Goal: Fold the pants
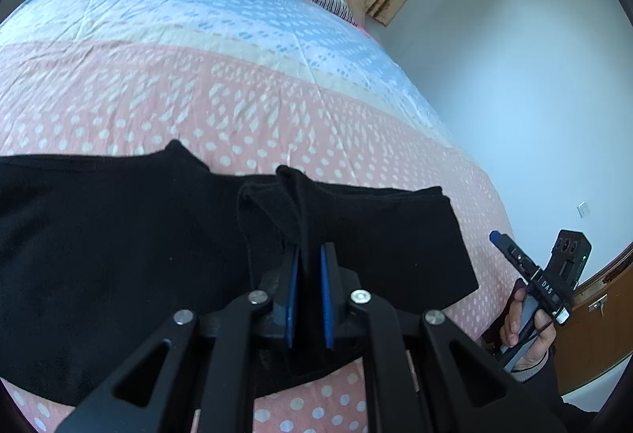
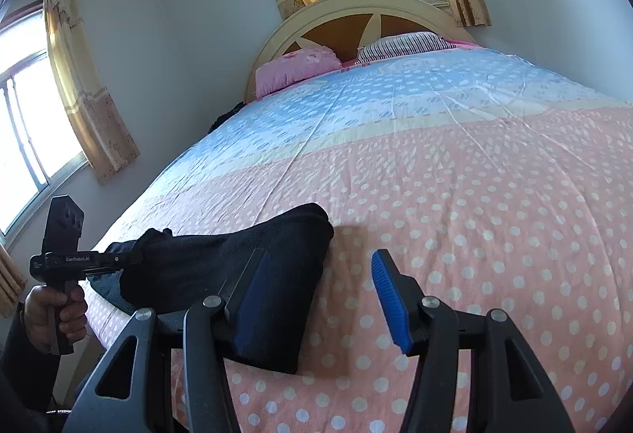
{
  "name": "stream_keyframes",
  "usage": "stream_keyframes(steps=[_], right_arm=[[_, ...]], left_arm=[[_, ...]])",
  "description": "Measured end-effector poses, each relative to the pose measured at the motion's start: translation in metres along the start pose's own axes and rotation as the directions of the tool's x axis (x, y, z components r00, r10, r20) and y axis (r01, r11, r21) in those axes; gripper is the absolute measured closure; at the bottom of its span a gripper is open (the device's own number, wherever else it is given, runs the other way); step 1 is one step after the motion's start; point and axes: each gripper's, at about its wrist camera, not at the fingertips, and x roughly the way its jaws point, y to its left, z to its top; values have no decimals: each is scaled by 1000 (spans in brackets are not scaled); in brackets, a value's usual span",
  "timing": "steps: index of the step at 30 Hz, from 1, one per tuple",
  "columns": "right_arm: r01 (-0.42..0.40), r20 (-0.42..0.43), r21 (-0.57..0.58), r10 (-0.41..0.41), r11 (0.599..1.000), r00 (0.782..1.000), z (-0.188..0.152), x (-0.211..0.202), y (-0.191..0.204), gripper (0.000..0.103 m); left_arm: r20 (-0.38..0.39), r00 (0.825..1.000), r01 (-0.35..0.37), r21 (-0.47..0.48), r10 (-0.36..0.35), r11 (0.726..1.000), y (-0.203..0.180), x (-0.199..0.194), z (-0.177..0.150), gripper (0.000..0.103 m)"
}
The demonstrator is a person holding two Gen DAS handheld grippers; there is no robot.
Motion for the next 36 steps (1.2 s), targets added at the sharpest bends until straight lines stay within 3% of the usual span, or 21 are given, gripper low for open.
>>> stream_keyframes(steps=[3, 4, 7, 9, 11, 13, 16, 18, 22, 25, 29, 33, 35, 36], right_arm=[[-2, -32, -4, 2, 1000, 999, 9, 11, -2, 48], [0, -44, -3, 0, 1000, 999, 12, 16, -3, 49], [-34, -92, 74, 41, 997, 995, 26, 36, -15, 49], [-80, -111, 171, 100, 982, 989, 33, 49, -27, 51], [-119, -123, 235, 151, 965, 981, 37, 60, -33, 68], [-152, -148, 276, 198, 949, 969, 39, 72, -34, 68], [-168, -187, 307, 232, 937, 955, 37, 89, -31, 69], [-184, -225, 319, 262, 930, 938, 34, 101, -28, 87], [-150, -212, 298, 218, 943, 953, 35, 101, -25, 94], [-151, -177, 285, 207, 947, 962, 43, 96, -23, 97], [-68, -221, 267, 130, 961, 967, 39, 117, -30, 97], [-71, -213, 225, 120, 972, 970, 37, 114, -29, 92], [-39, -207, 202, 82, 979, 975, 38, 101, -26, 64], [-14, -187, 176, 48, 984, 981, 39, 90, -23, 61]], left_arm=[[-10, 998, -59, 26, 59, 998, 0, 8, -4, 90], [-1, 996, -84, 39, 84, 996, -2, 6, -4, 84], [82, 982, -180, 95, 173, 979, -12, -9, -3, 74], [153, 964, -241, 138, 219, 961, -20, -21, -3, 58], [218, 945, -284, 180, 243, 942, -30, -28, -4, 42], [243, 940, -293, 225, 238, 929, -39, -26, -6, 40], [211, 952, -275, 281, 220, 919, -48, -7, -12, 38], [193, 953, -284, 305, 233, 909, -50, 9, -18, 38], [129, 951, -309, 321, 282, 895, -44, 38, -27, 38], [139, 947, -321, 341, 290, 884, -45, 38, -33, 35], [138, 948, -318, 344, 288, 883, -46, 37, -35, 32], [140, 950, -311, 338, 280, 888, -47, 31, -38, 32], [142, 953, -300, 321, 268, 898, -44, 26, -38, 32], [148, 953, -298, 311, 263, 902, -43, 22, -38, 32]])
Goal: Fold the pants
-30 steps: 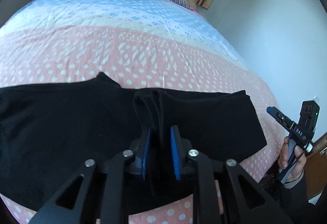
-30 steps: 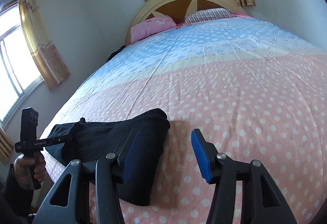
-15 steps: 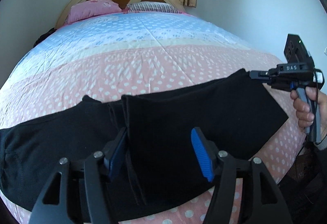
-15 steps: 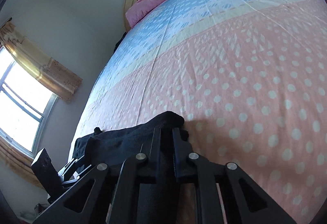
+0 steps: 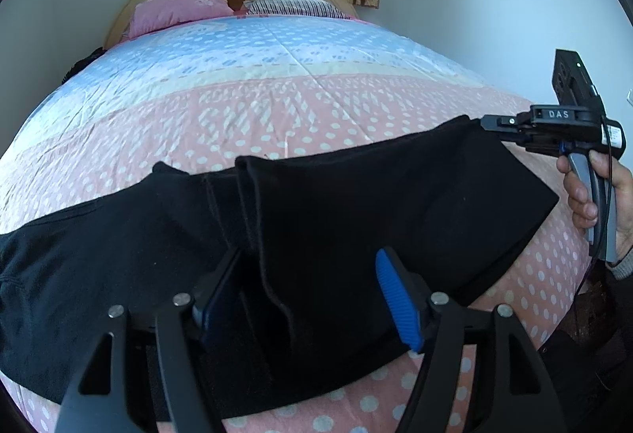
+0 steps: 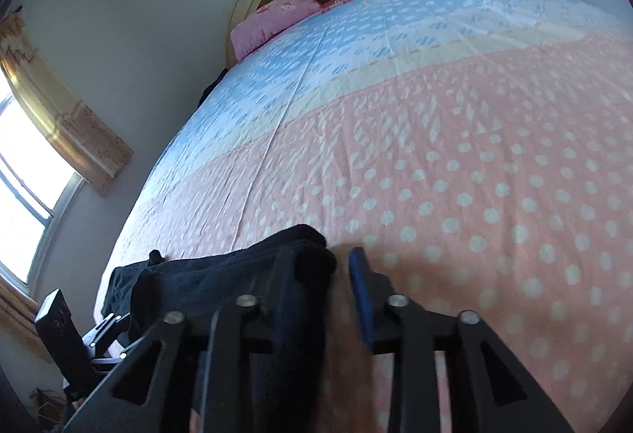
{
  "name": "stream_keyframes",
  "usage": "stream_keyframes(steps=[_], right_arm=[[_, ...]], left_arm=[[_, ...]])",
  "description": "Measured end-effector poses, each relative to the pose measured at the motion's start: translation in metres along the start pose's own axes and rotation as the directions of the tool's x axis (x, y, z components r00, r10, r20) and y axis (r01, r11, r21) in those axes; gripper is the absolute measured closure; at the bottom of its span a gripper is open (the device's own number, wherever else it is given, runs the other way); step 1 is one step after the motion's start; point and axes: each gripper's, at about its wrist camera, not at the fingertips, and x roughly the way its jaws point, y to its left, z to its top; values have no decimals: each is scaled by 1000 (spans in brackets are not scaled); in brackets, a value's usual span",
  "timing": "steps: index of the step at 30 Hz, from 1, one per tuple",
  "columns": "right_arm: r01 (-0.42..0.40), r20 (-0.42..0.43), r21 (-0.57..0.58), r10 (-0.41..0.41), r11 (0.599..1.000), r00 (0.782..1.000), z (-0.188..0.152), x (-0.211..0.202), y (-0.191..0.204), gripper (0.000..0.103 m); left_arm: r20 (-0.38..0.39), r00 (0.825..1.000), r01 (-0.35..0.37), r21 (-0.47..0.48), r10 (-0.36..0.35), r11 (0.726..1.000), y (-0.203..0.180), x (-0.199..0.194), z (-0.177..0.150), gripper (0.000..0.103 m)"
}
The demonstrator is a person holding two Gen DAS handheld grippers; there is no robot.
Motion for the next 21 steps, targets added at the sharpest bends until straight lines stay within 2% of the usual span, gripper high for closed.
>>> stream_keyframes(steps=[2, 5, 7, 9, 11, 13, 14, 17, 21], right_arm=[[19, 56, -62, -16, 998, 998, -4, -26, 10, 61], [-32, 85, -132, 44, 991, 995, -15, -57, 27, 61], [-102, 52, -189, 113, 977, 992, -29, -67, 40, 61], [-152, -24, -239, 150, 959, 988, -45, -63, 51, 61], [-152, -93, -287, 130, 946, 987, -62, -50, 57, 61], [-83, -177, -323, 26, 943, 984, -77, -28, 56, 61], [-60, -180, -337, -2, 940, 984, -80, -22, 54, 61], [-47, -164, -354, -13, 934, 986, -77, -29, 61, 61], [-76, -135, -415, 21, 907, 991, -71, -34, 88, 61]], left_arm=[[18, 1000, -2, -18, 3, 1000, 4, -5, 0, 32], [45, 999, -4, -39, 6, 999, 8, -10, 3, 32], [45, 999, -12, -43, 14, 999, 10, -8, 4, 28], [34, 999, -28, -44, 30, 999, 11, -3, 3, 27], [12, 998, -58, -38, 59, 998, 11, 3, 2, 26], [-32, 996, -81, -30, 80, 996, 13, 12, 0, 25], [-33, 997, -73, -33, 72, 997, 14, 13, -1, 24], [-28, 997, -73, -46, 72, 996, 18, 7, 0, 24], [25, 995, -97, -75, 99, 993, 33, -2, 13, 23]])
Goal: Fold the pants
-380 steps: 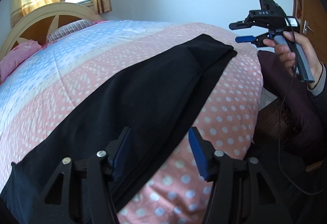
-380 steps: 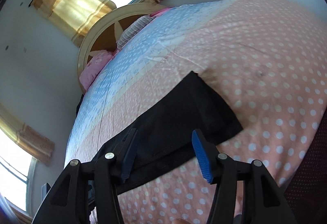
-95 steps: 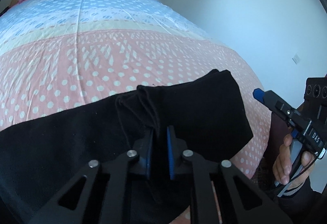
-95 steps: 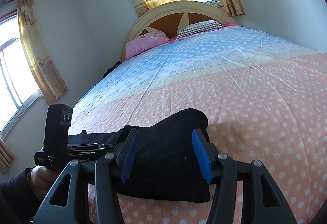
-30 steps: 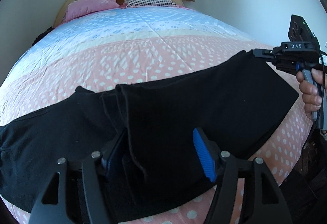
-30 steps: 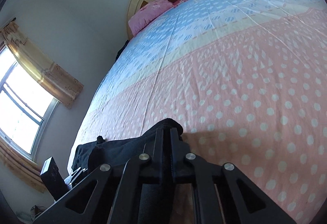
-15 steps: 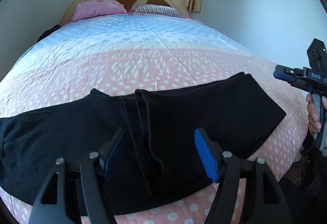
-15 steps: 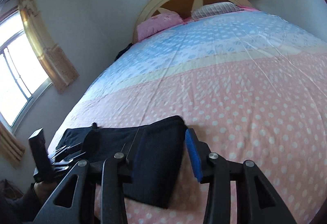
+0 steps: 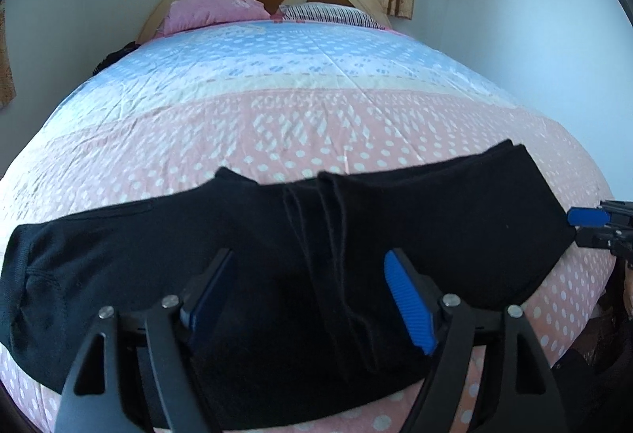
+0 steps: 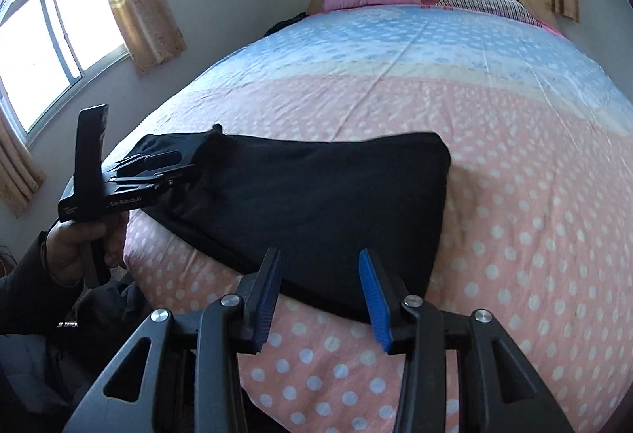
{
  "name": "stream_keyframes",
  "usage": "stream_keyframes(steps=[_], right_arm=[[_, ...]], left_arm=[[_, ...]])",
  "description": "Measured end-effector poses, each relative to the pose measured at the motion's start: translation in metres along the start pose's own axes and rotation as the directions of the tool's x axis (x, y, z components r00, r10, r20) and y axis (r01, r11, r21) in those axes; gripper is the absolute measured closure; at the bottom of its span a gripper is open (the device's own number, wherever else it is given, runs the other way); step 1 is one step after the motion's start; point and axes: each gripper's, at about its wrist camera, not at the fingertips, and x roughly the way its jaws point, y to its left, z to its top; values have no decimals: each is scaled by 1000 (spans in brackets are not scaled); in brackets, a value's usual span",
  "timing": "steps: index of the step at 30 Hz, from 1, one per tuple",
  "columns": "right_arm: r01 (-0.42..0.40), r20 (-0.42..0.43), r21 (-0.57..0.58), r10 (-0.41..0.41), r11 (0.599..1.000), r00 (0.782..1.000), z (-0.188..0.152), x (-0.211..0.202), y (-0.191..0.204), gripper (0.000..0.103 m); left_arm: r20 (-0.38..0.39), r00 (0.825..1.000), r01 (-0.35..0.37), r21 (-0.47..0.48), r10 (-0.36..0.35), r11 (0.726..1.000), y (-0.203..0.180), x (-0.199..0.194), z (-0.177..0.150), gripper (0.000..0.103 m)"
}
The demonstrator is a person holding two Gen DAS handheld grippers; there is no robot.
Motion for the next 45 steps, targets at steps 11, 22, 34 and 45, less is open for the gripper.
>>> stream_keyframes(steps=[11, 22, 34, 45], right_arm=[[-39, -97, -47, 34, 998, 995, 11, 71, 41, 60], [-97, 33, -21, 98, 995, 995, 13, 43, 39, 60], [-92, 83, -105, 101, 990, 991, 22, 39, 72, 59], [-108, 67, -113, 116, 988, 991, 19, 56, 90, 59]], left_arm=[[-59, 997, -53, -78, 49, 996, 25, 34, 11, 15], [65, 971, -220, -129, 230, 967, 119, -41, -2, 15], [-46, 971, -234, -407, 236, 883, 251, -46, -49, 29], [-63, 982, -190, -407, 179, 894, 239, -41, -53, 59]])
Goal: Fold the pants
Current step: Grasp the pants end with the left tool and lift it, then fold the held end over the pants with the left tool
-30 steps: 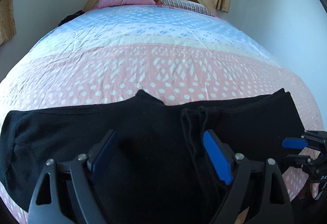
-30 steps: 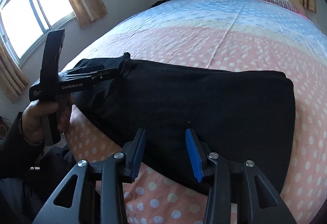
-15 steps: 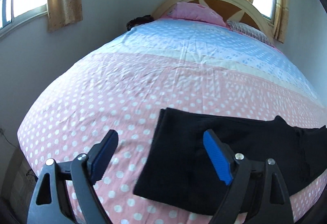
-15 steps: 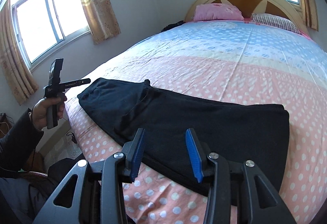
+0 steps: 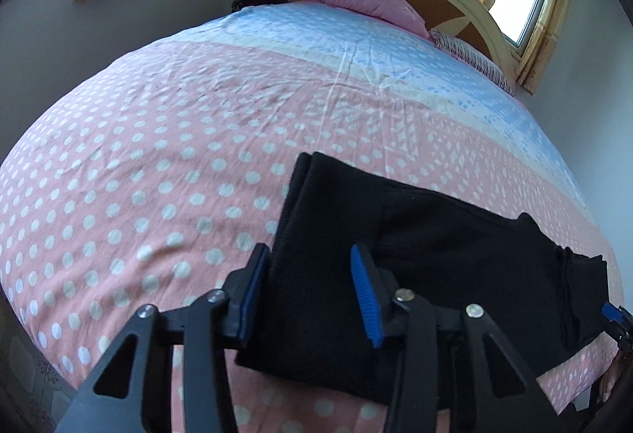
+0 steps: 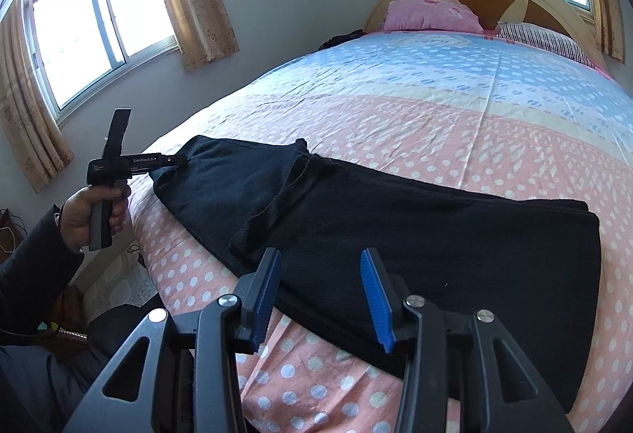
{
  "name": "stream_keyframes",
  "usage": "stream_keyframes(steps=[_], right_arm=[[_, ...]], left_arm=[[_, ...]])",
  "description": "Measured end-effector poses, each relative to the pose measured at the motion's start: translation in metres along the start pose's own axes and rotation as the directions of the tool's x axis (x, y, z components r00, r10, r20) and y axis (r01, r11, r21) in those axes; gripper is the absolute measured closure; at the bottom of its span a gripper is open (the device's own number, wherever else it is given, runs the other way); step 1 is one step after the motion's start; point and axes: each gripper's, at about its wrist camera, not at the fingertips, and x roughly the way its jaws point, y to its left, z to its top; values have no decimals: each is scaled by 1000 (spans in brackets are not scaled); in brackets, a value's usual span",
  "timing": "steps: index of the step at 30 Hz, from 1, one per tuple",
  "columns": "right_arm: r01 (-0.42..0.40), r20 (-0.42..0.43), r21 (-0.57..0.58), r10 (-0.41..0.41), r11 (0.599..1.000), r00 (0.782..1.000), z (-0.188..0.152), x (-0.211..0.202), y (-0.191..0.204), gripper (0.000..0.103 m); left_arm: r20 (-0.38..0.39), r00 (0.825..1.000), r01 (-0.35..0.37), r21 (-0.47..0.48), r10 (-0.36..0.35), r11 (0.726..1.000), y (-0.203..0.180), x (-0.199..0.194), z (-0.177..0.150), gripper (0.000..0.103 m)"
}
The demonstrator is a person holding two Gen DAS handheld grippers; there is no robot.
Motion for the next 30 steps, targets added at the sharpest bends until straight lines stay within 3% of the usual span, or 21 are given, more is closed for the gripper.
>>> stream_keyframes(steps=[5, 8, 9, 11, 12, 16, 20, 23, 30], right_arm=[[-2, 14, 0, 2, 1000, 1000, 1, -3, 1, 59], [-1, 25, 8, 1, 1000, 1000, 1, -6, -1, 59], [-1, 28, 11, 1, 1000, 1000, 1, -7, -2, 59], [0, 35, 16, -1, 1000, 999, 1, -8, -3, 59], [2, 38, 17, -3, 1000, 999, 1, -10, -4, 59], [18, 54, 24, -19, 1000, 998, 4, -16, -9, 59], [53, 72, 56, -56, 997, 996, 6, -26, -19, 59], [84, 81, 100, -93, 991, 992, 8, -32, -31, 59], [149, 90, 199, -170, 969, 981, 9, -50, -60, 59]], left_arm=[[1, 1000, 25, -47, -25, 999, 11, 7, 2, 50], [10, 1000, 17, -16, -16, 1000, 8, 8, 1, 50], [7, 1000, 23, -8, -23, 1000, 7, 8, 1, 52], [-6, 998, 63, -14, -63, 998, 9, 6, 3, 74], [-16, 996, 92, -28, -93, 995, 10, 4, 4, 78], [8, 991, 135, -65, -135, 989, 8, -12, 10, 81], [67, 975, 216, -66, -212, 974, -7, -42, 21, 81], [103, 960, 262, -5, -260, 965, -34, -67, 29, 81], [107, 923, 359, 107, -370, 927, -106, -99, 35, 82]])
